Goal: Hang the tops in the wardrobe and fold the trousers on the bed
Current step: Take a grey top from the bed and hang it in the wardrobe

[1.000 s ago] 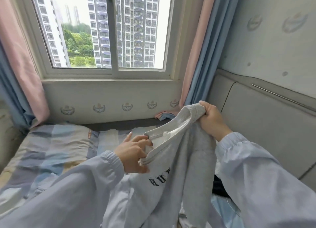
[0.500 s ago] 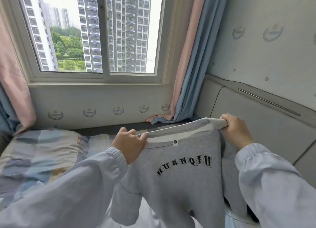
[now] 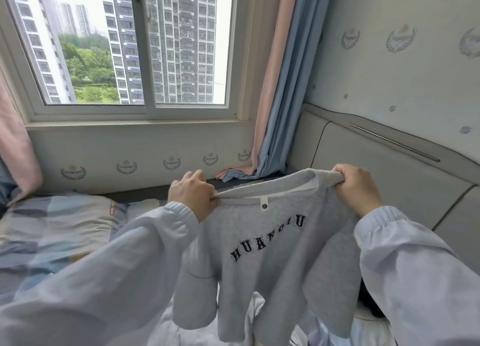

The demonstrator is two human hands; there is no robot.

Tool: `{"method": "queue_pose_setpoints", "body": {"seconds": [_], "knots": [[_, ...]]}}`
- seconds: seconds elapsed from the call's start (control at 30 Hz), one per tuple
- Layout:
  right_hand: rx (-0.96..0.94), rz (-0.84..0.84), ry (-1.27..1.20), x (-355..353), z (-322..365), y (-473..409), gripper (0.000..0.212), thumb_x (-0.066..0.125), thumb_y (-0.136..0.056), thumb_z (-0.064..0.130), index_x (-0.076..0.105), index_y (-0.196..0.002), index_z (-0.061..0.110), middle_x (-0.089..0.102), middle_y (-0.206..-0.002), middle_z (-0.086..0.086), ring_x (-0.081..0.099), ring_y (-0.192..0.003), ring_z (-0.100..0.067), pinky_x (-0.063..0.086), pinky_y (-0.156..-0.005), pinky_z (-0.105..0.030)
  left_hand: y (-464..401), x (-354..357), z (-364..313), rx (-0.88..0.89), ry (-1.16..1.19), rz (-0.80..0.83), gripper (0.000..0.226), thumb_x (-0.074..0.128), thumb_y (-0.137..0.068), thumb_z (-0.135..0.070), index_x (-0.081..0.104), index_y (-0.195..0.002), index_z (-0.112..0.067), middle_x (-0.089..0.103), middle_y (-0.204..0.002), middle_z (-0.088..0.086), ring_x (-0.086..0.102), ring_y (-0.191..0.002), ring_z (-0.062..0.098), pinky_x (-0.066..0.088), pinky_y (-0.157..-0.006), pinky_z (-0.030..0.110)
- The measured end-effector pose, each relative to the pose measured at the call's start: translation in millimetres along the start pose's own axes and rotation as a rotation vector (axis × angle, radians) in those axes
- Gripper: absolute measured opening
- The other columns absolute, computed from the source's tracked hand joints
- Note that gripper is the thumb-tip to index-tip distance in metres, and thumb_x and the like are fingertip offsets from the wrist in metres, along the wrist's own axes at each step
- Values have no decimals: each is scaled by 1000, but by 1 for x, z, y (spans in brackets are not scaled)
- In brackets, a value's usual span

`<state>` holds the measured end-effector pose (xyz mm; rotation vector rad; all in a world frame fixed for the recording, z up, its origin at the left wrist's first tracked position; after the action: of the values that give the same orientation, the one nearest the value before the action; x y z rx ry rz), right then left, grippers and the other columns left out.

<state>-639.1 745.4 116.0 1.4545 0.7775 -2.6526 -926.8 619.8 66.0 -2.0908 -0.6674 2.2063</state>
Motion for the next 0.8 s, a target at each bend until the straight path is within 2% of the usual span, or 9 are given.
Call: {"method": "queue_pose_setpoints", "body": {"seconds": [0.13, 0.2, 0.3, 0.37, 0.47, 0.53, 0.6, 0.67, 0.8], "knots": [[-68, -188, -36, -43, 12, 4, 8, 48, -81, 14, 54, -76, 14, 52, -68, -6, 48, -68, -26, 32, -61, -29, -10, -47, 10, -23, 381, -399, 21, 63, -84, -29, 65, -90, -8, 58, -106, 7, 57, -91, 28, 46, -79, 36], [-80, -338, -92, -63, 10, 19, 10, 48, -82, 18, 53, -87, 11, 54, -74, -4, 46, -68, -24, 32, -62, -29, -8, -53, 13, -67, 698, -443, 10, 64, -83, -16, 58, -84, -8, 61, -88, 7, 55, -77, 29, 39, -67, 29], [64, -64, 59, -44, -11, 38, 22, 51, -81, 30, 58, -94, 13, 60, -83, -5, 53, -76, -26, 38, -66, -31, -14, -26, 0, -103, 828, -73, 10, 56, -88, -16, 49, -83, -12, 48, -70, 0, 44, -71, 22, 29, -60, 27], [186, 125, 75, -29, -32, 58, 18, 55, -85, 27, 63, -81, 12, 66, -85, -10, 59, -84, -28, 39, -67, -31, -13, -9, -13, -93, 935, 173, 14, 57, -89, -19, 51, -77, -13, 45, -65, 0, 43, -64, 21, 31, -51, 27], [255, 176, 16, -35, -48, 92, 24, 61, -87, 24, 61, -72, 5, 62, -76, -10, 52, -77, -18, 33, -63, -31, -7, 0, -34, -133, 1227, 386, 14, 66, -79, -21, 65, -65, -20, 54, -67, 2, 50, -65, 20, 42, -60, 27], [324, 222, -87, -51, -51, 121, 32, 68, -83, 25, 61, -81, -6, 54, -72, -10, 44, -74, -13, 31, -64, -30, -1, -4, -52, -186, 1338, 452, 10, 67, -78, -17, 67, -68, -21, 59, -73, 6, 53, -68, 22, 45, -64, 32], [392, 289, -106, -73, -53, 155, 30, 75, -76, 28, 67, -87, 1, 60, -76, -4, 49, -76, -12, 37, -69, -29, 6, -11, -77, -218, 1416, 525, 9, 69, -73, -21, 67, -78, -13, 65, -84, 12, 60, -76, 26, 50, -73, 39], [463, 353, -86, -97, -50, 195, 26, 76, -72, 42, 70, -83, 19, 67, -81, 4, 58, -80, -10, 43, -74, -27, 16, -18, -110, -181, 1465, 622, 30, 72, -64, -31, 70, -85, -9, 68, -87, 11, 63, -81, 27, 50, -78, 38], [656, 138, -349, -158, -48, 285, 68, 68, -48, 78, 75, -73, 15, 71, -79, 6, 66, -78, -14, 51, -76, -23, 60, -42, -198, 22, 1480, 783, 23, 67, -77, -37, 65, -88, -16, 61, -87, 5, 56, -77, 22, 44, -68, 31]]}}
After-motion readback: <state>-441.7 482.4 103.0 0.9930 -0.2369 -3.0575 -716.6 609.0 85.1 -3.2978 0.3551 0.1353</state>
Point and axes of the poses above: each hand's wrist, its own y-axis away from the middle knuckle, its own x-axis out of the palm, z = x × y, the point moved 6 cm from there along -y, towards the middle knuckle
